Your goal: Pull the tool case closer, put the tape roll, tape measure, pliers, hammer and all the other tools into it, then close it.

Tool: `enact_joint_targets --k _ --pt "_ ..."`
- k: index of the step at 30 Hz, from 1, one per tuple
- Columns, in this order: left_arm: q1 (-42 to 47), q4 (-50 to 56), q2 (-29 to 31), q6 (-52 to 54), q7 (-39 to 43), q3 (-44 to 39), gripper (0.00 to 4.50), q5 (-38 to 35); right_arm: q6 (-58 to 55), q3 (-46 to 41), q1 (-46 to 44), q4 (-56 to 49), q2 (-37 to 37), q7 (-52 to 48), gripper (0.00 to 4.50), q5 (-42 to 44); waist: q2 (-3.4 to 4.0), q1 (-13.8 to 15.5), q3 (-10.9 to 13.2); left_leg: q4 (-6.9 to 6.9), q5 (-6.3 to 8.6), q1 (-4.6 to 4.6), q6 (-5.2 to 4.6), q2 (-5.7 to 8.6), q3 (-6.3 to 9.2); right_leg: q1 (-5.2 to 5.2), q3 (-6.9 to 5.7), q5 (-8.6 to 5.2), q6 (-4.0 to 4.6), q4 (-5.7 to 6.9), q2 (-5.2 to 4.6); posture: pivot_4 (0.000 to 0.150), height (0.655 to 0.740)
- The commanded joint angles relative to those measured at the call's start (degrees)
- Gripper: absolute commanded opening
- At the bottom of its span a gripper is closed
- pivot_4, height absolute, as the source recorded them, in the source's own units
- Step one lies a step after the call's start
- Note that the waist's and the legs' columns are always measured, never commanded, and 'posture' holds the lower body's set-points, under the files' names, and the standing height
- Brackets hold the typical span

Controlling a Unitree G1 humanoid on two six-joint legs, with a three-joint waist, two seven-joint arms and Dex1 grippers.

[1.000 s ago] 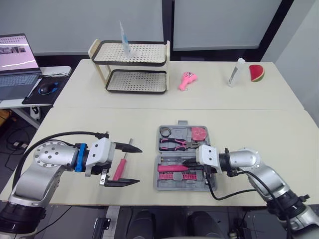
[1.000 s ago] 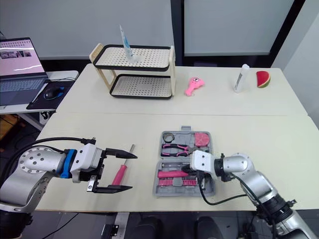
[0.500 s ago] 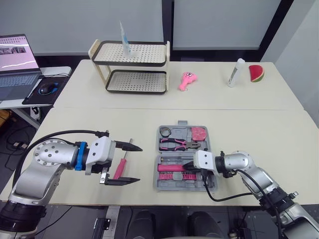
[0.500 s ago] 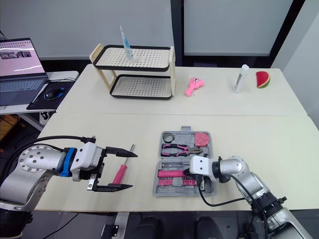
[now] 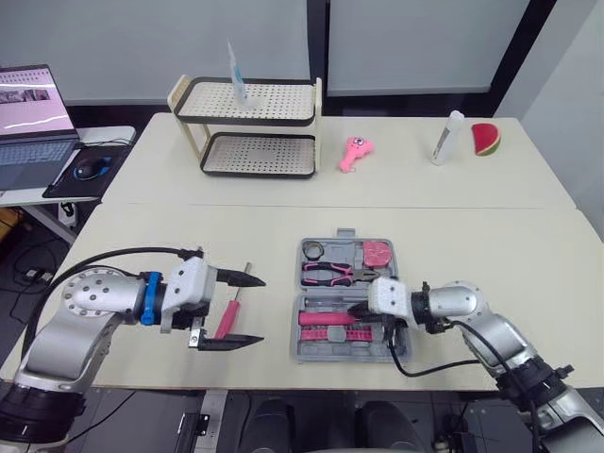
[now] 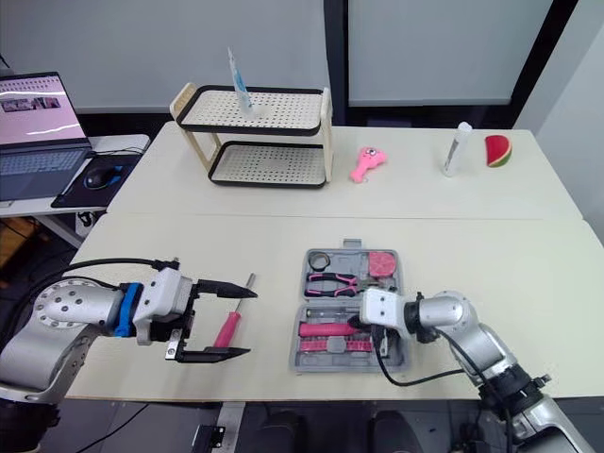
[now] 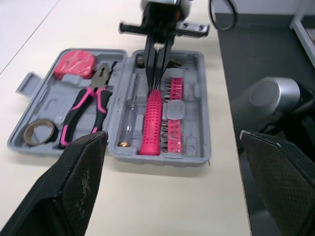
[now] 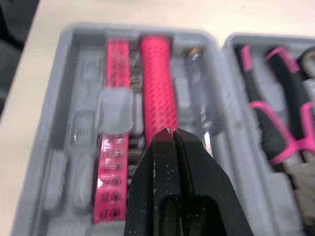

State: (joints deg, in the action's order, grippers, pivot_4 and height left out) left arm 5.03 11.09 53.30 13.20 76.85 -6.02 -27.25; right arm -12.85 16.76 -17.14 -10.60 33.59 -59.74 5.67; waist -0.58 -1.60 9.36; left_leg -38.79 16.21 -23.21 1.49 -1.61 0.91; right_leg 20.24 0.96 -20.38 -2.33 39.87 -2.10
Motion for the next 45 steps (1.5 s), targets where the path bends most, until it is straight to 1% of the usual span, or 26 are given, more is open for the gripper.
enact_joint_targets --k 1,5,7,9,12,15,18,19,26,29,31,34,37,39,42,45 --pt "-1.1 -4.2 3.0 3.3 -1.2 -7.1 4.50 -1.7 -3.1 -10.0 2.2 -8.3 6.2 -1.9 0.79 6.6 0.00 0.0 0.0 0.02 0.01 0.00 0.00 0.01 0.02 0.00 -0.02 0.00 0.00 -0.01 0.00 0.150 0.7400" --pt "-2.6 -10.0 4.3 2.4 -2.5 -12.6 4.50 -0.6 -4.0 -20.8 7.8 -8.6 15.1 -6.1 1.49 12.1 -0.04 0.4 0.0 0.03 0.02 0.02 0.00 0.07 0.06 -0.12 -0.04 0.00 0.00 -0.16 -0.05 0.150 0.7400" --pt "-3.1 -12.7 4.9 1.5 -2.5 -14.3 4.50 0.1 -4.3 -24.6 10.1 -7.5 17.9 -7.5 1.84 14.0 -0.04 0.3 0.0 0.03 0.02 0.00 0.00 0.07 0.00 -0.11 -0.03 0.00 0.00 -0.23 -0.06 0.150 0.7400" --pt "-3.5 -16.0 5.5 0.5 -2.3 -15.9 4.50 0.7 -2.6 -27.6 12.9 -5.1 20.3 -8.8 2.20 13.9 -0.04 0.2 0.0 0.03 0.02 0.01 0.00 0.04 -0.02 -0.11 -0.03 0.00 0.00 -0.23 -0.05 0.150 0.7400" --pt "-4.0 -20.5 5.8 -1.3 -2.4 -17.1 4.50 1.7 0.7 -30.2 15.2 -0.3 22.0 -9.2 2.76 12.8 -0.04 0.1 0.0 0.06 0.02 0.03 0.00 -0.01 -0.01 -0.11 -0.02 0.00 0.00 -0.23 -0.05 0.150 0.7400" --pt "-4.5 -23.2 5.6 -3.2 -2.7 -17.4 4.50 2.7 2.7 -31.2 15.1 4.3 22.1 -8.3 3.34 12.0 -0.04 0.0 0.0 0.06 0.02 0.04 0.00 0.01 -0.08 -0.09 0.01 0.00 0.00 -0.23 -0.04 0.150 0.7400" --pt "-4.2 -25.2 5.2 -5.0 -3.7 -16.8 4.50 3.7 4.8 -31.0 15.3 7.7 22.2 -8.2 4.32 11.0 -0.04 0.1 0.0 0.06 0.02 0.03 0.00 0.00 -0.08 -0.08 0.00 0.00 0.00 -0.22 -0.04 0.150 0.7400" --pt "-4.1 -25.5 4.9 -5.5 -4.0 -16.5 4.50 4.0 5.1 -31.0 15.3 8.3 22.1 -8.1 4.45 11.0 -0.04 0.1 0.0 0.06 0.02 0.03 0.00 0.01 -0.08 -0.08 0.00 0.00 0.00 -0.22 -0.04 0.150 0.7400" --pt "-3.3 -25.0 3.6 -6.6 -7.4 -15.5 4.50 5.7 6.0 -30.1 13.8 9.6 21.6 -7.0 4.45 11.0 -0.04 0.0 0.0 0.06 0.02 0.03 0.00 -0.01 -0.10 -0.08 0.01 0.00 0.00 -0.20 -0.05 0.150 0.7400" --pt "-4.3 -23.8 3.3 -4.5 -8.9 -15.6 4.50 5.4 4.4 -29.0 12.5 8.1 21.2 -6.3 4.45 11.3 -0.04 0.0 0.0 0.05 0.02 0.03 0.00 -0.01 -0.11 -0.07 0.02 0.00 0.00 -0.19 -0.05 0.150 0.7400" --pt "-6.0 -21.4 2.7 -2.1 -10.8 -16.5 4.50 5.0 1.8 -27.2 10.5 4.6 20.5 -6.1 4.45 12.9 -0.04 0.0 0.0 0.05 0.02 0.03 0.00 -0.01 -0.11 -0.07 0.02 0.00 0.00 -0.18 -0.06 0.150 0.7400" --pt "-11.3 -15.8 1.1 0.6 -12.8 -18.8 4.50 3.6 -3.1 -23.0 5.8 -2.6 17.8 -5.3 4.45 15.6 -0.04 -0.3 0.0 0.06 0.02 0.03 0.00 -0.09 -0.10 -0.03 0.08 0.00 0.00 -0.12 -0.13 0.150 0.7400" --pt "-19.1 -8.7 -1.6 3.5 -15.1 -22.1 4.50 2.2 -9.2 -16.9 -0.8 -10.6 13.1 -4.5 4.45 19.7 -0.05 -0.7 0.0 0.09 0.04 0.03 0.03 -0.16 0.07 0.02 0.11 0.00 0.00 -0.04 -0.11 0.150 0.7400" --pt "-23.2 -4.8 -3.1 5.0 -16.2 -23.8 4.50 1.6 -11.9 -13.9 -3.4 -13.8 11.1 -4.6 4.45 21.4 -0.05 -0.4 0.0 0.11 0.06 0.01 0.06 -0.17 0.19 0.03 0.08 0.00 0.00 -0.02 -0.11 0.150 0.7400" --pt "-28.8 -0.2 -5.2 6.7 -17.7 -25.9 4.50 1.1 -14.4 -9.8 -6.8 -16.9 8.5 -4.4 4.45 22.7 -0.11 0.2 0.0 0.09 0.07 0.01 0.08 -0.10 0.36 -0.02 0.01 0.00 0.00 -0.04 -0.15 0.150 0.7400" --pt "-32.1 3.2 -6.8 8.1 -19.1 -27.2 4.50 0.4 -14.8 -8.3 -8.7 -16.7 7.2 -4.1 4.45 22.3 -0.20 0.7 0.0 0.05 0.07 0.02 0.09 -0.03 0.38 -0.13 0.00 0.00 0.01 -0.18 -0.21 0.150 0.7400"
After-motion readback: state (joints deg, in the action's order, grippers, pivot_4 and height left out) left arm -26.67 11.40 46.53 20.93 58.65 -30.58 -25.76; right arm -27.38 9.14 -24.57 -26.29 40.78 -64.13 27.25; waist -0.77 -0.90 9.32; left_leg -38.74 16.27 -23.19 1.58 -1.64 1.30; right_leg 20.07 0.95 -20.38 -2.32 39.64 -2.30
